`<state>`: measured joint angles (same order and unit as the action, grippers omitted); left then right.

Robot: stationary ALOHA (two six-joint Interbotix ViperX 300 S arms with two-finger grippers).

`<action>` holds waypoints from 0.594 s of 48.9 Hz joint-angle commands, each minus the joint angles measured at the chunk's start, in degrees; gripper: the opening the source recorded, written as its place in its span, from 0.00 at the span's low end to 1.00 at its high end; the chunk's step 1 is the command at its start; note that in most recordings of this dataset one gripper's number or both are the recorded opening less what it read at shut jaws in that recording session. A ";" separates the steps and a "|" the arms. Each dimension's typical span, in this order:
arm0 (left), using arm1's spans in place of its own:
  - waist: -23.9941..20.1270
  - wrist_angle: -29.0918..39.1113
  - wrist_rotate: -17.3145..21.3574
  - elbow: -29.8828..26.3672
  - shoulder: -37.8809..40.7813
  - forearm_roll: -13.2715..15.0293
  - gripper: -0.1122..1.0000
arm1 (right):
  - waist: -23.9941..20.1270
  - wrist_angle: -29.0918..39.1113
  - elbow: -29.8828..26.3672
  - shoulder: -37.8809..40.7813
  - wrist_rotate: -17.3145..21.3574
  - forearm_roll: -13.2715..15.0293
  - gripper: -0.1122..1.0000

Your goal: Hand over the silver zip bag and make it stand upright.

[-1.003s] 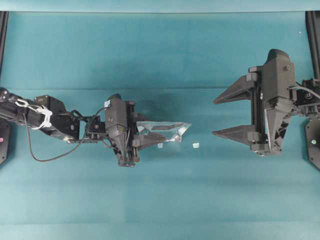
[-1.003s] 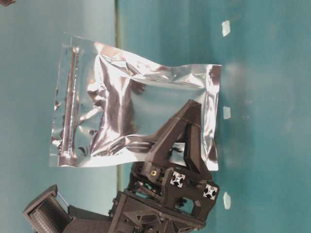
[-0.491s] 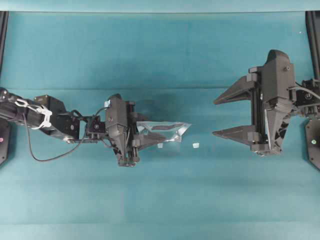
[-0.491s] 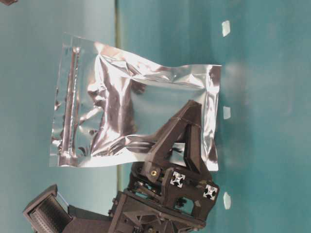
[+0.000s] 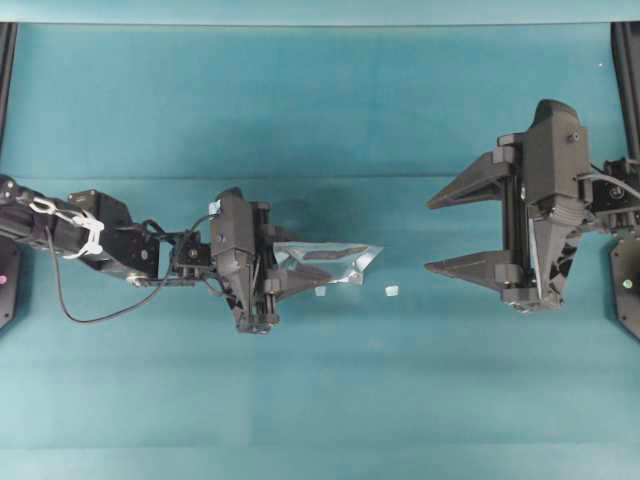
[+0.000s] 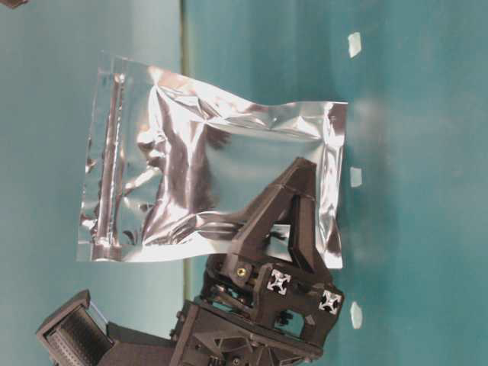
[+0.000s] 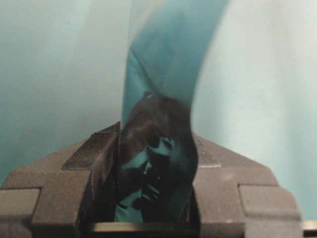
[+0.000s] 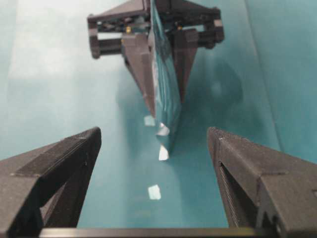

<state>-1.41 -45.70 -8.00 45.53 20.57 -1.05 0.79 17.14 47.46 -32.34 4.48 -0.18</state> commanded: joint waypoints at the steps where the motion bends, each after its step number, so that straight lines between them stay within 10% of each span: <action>1: 0.26 0.09 0.09 -0.09 -0.44 -0.09 0.29 | 0.00 -0.53 -0.53 -0.44 0.53 0.09 0.95; 29: 0.44 0.88 0.18 -0.09 -0.70 -0.09 0.29 | 0.00 -0.53 -0.53 -0.44 0.53 0.09 0.95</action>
<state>-1.41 -45.00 -7.91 45.62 20.30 -0.97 0.79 17.14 47.37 -32.34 4.48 -0.18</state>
